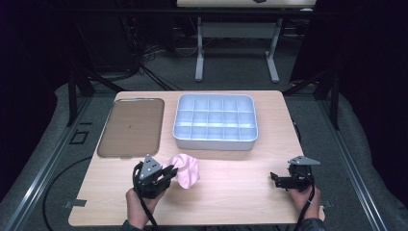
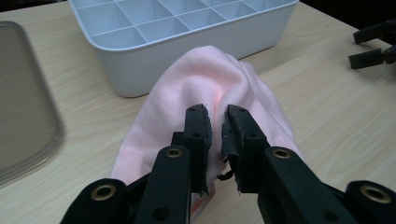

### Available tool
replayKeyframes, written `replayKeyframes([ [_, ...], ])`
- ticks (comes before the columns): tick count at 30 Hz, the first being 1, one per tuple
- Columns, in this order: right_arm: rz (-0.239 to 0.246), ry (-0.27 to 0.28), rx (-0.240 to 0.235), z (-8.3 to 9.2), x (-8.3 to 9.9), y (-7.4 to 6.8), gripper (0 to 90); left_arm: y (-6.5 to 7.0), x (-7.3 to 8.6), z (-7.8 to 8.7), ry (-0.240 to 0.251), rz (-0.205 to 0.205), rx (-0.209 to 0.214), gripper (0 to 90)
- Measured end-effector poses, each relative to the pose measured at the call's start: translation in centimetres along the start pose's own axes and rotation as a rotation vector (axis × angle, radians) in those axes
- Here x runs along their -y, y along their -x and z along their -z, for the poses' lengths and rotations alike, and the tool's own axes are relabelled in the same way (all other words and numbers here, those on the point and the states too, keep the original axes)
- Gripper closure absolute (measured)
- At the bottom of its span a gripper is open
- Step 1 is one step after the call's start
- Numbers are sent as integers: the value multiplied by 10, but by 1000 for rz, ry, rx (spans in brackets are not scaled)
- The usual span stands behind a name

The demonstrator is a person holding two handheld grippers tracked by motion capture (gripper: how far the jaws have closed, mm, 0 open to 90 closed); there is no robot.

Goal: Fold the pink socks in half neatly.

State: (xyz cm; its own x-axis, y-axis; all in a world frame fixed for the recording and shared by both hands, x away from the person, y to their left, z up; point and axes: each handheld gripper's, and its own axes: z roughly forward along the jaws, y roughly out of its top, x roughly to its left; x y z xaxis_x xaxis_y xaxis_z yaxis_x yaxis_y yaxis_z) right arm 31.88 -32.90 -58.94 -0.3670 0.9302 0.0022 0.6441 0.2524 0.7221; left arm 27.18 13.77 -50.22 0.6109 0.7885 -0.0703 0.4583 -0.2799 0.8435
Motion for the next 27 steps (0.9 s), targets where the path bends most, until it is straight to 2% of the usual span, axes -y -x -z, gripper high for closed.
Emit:
replayKeyframes([
  [3, 0, 0, 0, 0, 0, 0, 45, 10, -3, -12, -11, -13, 27, 785],
  [6, 0, 0, 0, 0, 0, 0, 45, 14, -3, -17, -11, -13, 37, 785],
  [7, 0, 0, 0, 0, 0, 0, 45, 16, -3, -23, -11, 0, 60, 785],
  [11, 0, 1, -1, 0, 0, 0, 45, 21, 2, -38, -37, 19, 74, 785],
  [13, -1, 1, -1, 0, 0, 0, 45, 27, 5, -47, -49, 16, 68, 785],
  [16, -1, 1, -1, 0, 0, 0, 45, 37, 9, -59, -85, -9, 59, 784],
  [22, 0, 1, -1, 0, 0, 0, 46, 53, 18, -80, -128, -1, 53, 783],
  [27, 0, 1, -1, 0, 0, 0, 45, 65, 22, -87, -129, -16, 26, 773],
])
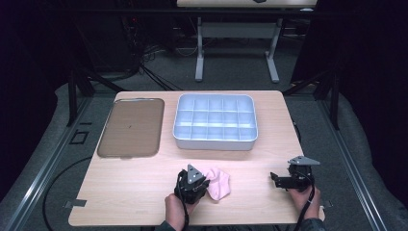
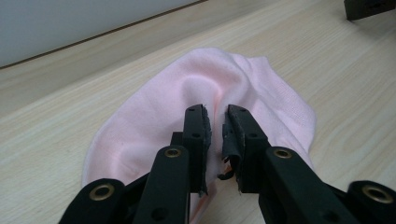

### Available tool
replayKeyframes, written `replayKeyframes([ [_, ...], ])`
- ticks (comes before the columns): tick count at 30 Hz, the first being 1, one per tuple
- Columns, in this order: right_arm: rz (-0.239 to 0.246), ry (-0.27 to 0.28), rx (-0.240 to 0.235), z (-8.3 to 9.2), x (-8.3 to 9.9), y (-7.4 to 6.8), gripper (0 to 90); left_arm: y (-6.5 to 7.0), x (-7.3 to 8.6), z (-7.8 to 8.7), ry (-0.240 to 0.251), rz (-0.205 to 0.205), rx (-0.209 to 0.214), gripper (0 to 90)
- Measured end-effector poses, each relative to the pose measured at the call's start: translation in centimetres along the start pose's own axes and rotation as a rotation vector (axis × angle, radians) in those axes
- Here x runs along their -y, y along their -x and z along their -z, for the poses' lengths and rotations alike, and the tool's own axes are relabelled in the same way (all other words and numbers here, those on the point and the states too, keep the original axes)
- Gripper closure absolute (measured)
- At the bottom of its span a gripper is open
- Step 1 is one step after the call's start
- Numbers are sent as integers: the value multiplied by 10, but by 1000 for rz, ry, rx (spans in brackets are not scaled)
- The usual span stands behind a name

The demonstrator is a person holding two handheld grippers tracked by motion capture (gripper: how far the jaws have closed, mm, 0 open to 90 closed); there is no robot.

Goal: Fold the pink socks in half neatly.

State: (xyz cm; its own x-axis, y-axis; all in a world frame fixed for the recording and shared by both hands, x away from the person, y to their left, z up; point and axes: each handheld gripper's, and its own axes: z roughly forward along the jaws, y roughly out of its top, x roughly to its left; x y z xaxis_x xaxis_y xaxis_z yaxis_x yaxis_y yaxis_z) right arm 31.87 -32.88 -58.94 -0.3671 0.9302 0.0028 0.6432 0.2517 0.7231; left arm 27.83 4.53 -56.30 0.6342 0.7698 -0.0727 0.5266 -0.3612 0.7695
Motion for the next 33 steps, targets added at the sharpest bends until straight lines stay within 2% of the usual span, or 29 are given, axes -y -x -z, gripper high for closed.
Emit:
replayKeyframes([
  [2, 0, 1, 1, 0, 0, 0, 46, 9, 3, -5, 1, -9, -19, 699],
  [4, 1, -1, 2, 0, 0, 0, 46, 10, 3, -6, -3, -11, -25, 526],
  [6, 2, -1, 3, 0, 0, 0, 46, 11, 2, -4, 2, -17, -32, 412],
  [9, -1, 1, 3, 0, 0, 0, 46, 2, 0, 11, 40, -5, -37, 306],
  [10, -1, 1, 3, 0, 0, 0, 46, 2, 0, 11, 40, -5, -37, 281],
  [11, -4, 2, 6, 0, 0, 0, 55, -6, 0, 20, 53, 14, -44, 260],
  [13, -3, 2, 7, 1, 0, 0, 67, -17, 2, 27, 51, 26, -54, 228],
  [18, 0, 6, 6, 1, 0, 0, 88, -43, 9, 38, 45, 75, -69, 185],
  [21, -3, 3, 4, 2, 0, 0, 121, -50, 11, 40, 37, 84, -71, 193],
  [22, -5, 1, -4, 2, -1, 1, 138, -57, 14, 42, 30, 96, -72, 197],
  [26, -21, 3, 8, 2, -2, 0, 143, -63, 17, 42, 17, 109, -72, 209],
  [28, -24, -5, -6, 6, -3, -2, 220, -67, 21, 41, 9, 127, -63, 227],
  [30, -50, 61, -16, 14, -3, -8, 256, -71, 24, 38, -3, 139, -46, 281],
  [33, -83, 80, -69, 26, -12, -22, 315, -72, 27, 33, -22, 144, -37, 341],
])
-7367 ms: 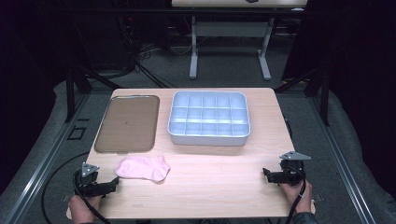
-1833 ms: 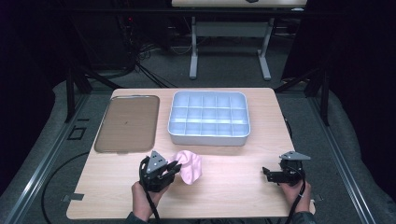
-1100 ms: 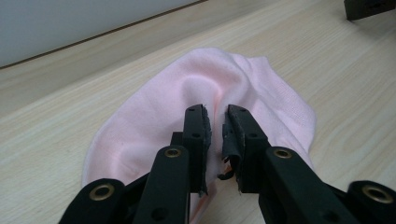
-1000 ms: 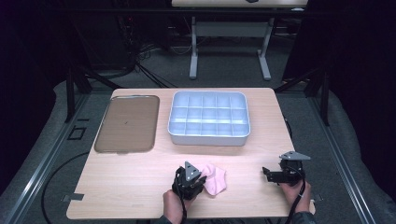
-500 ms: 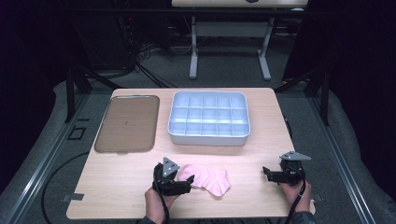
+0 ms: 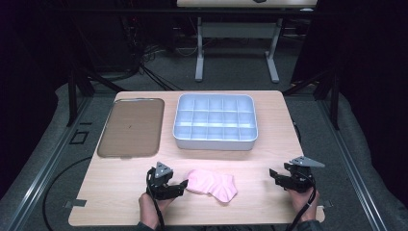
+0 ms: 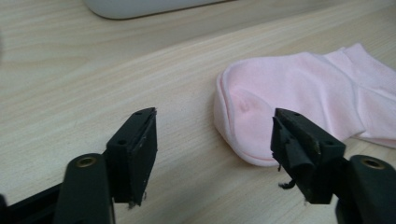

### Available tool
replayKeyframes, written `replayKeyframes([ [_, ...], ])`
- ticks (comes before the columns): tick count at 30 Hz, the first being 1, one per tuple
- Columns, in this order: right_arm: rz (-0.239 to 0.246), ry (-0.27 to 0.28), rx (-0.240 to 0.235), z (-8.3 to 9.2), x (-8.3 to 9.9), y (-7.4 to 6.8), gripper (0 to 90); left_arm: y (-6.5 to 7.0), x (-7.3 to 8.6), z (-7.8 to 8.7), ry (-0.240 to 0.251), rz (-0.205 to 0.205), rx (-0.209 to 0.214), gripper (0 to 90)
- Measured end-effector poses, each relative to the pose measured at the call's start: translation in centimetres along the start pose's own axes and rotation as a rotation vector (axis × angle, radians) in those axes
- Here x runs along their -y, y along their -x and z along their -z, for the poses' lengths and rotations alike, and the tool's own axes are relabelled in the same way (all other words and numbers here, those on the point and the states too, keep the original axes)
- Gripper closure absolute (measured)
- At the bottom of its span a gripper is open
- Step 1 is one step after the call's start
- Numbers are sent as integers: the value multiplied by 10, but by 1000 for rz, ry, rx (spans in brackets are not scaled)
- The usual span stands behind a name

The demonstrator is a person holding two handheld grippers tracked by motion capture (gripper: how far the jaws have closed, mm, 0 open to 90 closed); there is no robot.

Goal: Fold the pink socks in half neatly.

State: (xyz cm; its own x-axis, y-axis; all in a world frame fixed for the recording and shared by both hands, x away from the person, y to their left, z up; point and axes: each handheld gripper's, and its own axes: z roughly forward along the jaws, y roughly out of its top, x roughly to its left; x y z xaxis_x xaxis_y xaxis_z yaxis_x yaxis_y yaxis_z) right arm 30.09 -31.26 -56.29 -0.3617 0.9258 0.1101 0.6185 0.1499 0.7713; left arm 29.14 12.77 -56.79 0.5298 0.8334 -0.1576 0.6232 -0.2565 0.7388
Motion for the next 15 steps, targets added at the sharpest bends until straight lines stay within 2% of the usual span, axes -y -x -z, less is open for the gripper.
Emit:
replayKeyframes([
  [1, 1, -10, -29, 3, -3, -6, 334, -1, 0, -1, -2, 0, -1, 355],
  [2, 1, -10, -29, 3, -3, -6, 334, -1, 0, -1, -2, 0, -1, 373],
  [3, 11, -28, -82, 6, -9, -22, 396, -1, 1, -1, -2, 3, -4, 385],
  [5, 29, -54, -122, 5, -11, -36, 440, -1, 0, -1, -1, 6, -6, 421],
  [6, 29, -54, -122, 5, -11, -36, 440, -1, 0, -1, -1, 6, -6, 445],
  [7, 51, -99, -163, 2, -13, -54, 498, -1, -1, -2, -4, 5, 0, 454],
  [9, 66, -133, -201, -3, -14, -67, 538, 0, -2, -3, -9, 0, 2, 472],
  [12, 72, -177, -222, -11, -14, -88, 605, 0, -3, -6, -22, -12, 10, 494],
  [15, 87, -201, -254, -20, -13, -102, 647, 1, -4, -7, -29, -15, 14, 503],
])
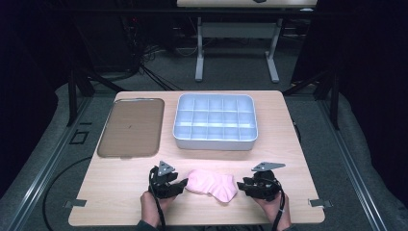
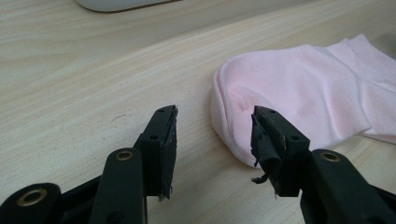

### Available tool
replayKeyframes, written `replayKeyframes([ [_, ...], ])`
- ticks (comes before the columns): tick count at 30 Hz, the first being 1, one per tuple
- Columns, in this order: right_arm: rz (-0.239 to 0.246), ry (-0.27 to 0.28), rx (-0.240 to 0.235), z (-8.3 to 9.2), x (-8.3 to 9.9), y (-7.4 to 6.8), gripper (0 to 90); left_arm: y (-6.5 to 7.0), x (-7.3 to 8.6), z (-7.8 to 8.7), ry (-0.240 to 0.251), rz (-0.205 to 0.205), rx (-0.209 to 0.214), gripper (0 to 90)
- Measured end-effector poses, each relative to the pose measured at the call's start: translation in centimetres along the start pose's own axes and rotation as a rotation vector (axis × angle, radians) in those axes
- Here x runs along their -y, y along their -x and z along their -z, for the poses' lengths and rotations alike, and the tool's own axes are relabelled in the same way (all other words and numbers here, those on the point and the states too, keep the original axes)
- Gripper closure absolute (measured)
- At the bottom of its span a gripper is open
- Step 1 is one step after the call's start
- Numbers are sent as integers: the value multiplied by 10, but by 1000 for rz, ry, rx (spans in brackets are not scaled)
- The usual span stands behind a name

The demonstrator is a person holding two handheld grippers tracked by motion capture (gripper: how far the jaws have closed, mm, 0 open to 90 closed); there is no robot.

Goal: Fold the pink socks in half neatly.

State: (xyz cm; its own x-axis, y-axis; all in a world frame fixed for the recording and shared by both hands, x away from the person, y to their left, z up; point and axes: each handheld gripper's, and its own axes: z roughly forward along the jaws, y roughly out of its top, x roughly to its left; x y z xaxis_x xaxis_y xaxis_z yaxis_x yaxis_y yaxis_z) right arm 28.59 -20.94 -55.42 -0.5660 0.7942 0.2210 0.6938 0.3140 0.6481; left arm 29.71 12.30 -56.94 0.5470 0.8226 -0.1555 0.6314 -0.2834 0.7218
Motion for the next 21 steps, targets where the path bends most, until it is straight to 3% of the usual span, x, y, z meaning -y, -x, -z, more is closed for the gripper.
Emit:
replayKeyframes([
  [3, -3, -21, -22, -9, -2, -5, 671, 1, 1, -4, -7, 10, 3, 472],
  [7, -10, -22, -30, -14, -4, -11, 677, 2, 1, -9, -24, -18, -6, 499],
  [11, 28, -13, -6, -14, -3, -17, 714, 5, 2, -11, -39, -53, -27, 534],
  [14, 60, -35, 8, -13, -3, -22, 716, 7, 4, -11, -36, -75, -32, 574],
  [18, 73, -55, 22, -15, 0, -23, 720, 8, 5, -9, -40, -92, -28, 624],
  [21, 86, -33, 38, -16, 2, -25, 751, 9, 5, -9, -45, -105, -28, 657],
])
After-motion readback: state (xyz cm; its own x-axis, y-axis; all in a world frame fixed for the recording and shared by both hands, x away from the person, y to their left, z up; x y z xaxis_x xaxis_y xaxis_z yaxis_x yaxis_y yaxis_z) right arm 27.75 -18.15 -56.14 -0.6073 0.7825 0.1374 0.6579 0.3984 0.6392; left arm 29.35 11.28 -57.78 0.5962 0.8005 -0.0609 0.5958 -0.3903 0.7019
